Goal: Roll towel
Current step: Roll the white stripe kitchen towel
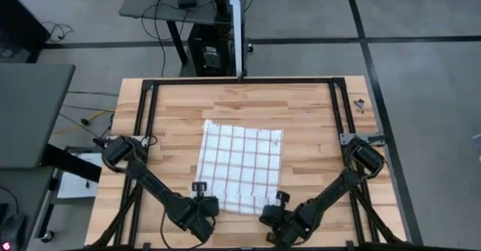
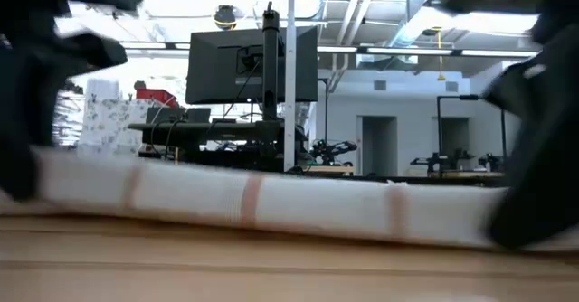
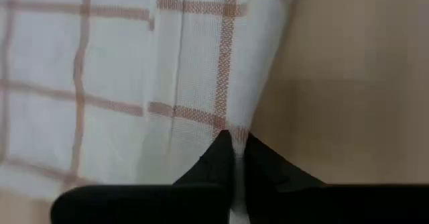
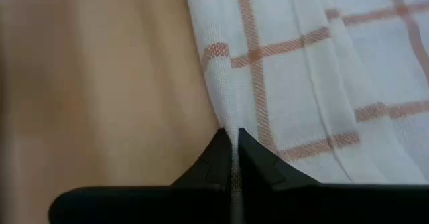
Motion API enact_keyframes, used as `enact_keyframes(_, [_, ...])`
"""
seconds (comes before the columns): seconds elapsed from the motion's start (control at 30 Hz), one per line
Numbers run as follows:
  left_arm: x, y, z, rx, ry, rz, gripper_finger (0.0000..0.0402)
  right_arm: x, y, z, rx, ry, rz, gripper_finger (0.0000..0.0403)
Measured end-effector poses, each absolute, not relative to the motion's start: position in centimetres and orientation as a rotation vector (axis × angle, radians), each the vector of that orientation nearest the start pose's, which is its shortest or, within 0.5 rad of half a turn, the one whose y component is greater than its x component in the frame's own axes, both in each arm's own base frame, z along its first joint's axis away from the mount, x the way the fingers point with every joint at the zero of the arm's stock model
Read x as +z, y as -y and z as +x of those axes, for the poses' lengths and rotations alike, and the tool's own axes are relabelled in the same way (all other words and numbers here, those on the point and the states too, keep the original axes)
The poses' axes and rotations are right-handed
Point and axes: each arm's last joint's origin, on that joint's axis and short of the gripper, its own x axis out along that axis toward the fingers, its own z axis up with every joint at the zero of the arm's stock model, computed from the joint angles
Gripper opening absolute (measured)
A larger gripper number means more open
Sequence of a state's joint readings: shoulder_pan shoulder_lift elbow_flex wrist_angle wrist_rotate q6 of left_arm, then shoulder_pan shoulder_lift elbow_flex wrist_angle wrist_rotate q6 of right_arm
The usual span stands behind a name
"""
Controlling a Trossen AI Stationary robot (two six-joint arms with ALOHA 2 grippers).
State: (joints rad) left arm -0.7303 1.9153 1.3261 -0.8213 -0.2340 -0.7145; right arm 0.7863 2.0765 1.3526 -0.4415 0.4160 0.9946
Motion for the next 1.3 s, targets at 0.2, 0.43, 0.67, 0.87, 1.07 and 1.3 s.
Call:
enact_keyframes(0.2, [18.8, 23.1, 26.9, -0.141, -1.299, -0.230, 0.0000, 14.1, -29.9, 30.5, 0.086, -1.018, 0.454, 0.0001])
enact_keyframes(0.43, [18.4, 20.5, 25.3, -0.213, -1.270, -0.421, 0.0000, 15.7, -28.3, 30.8, 0.177, -1.026, 0.562, 0.0000])
enact_keyframes(0.67, [19.4, 16.7, 25.4, -0.240, -1.197, -0.455, 0.0000, 16.5, -23.7, 28.8, 0.142, -0.958, 0.695, 0.0000])
enact_keyframes(0.87, [18.3, 13.7, 26.0, -0.212, -1.196, -0.408, 0.0000, 16.2, -20.3, 28.6, 0.092, -0.954, 0.732, 0.0000])
enact_keyframes(1.07, [16.5, 12.1, 25.5, -0.172, -1.218, -0.397, 0.0000, 14.6, -18.5, 29.1, 0.019, -0.970, 0.731, 0.0000])
enact_keyframes(1.3, [16.0, 11.8, 25.5, -0.173, -1.214, -0.376, 0.0000, 13.7, -16.8, 29.7, -0.020, -0.988, 0.697, 0.0000])
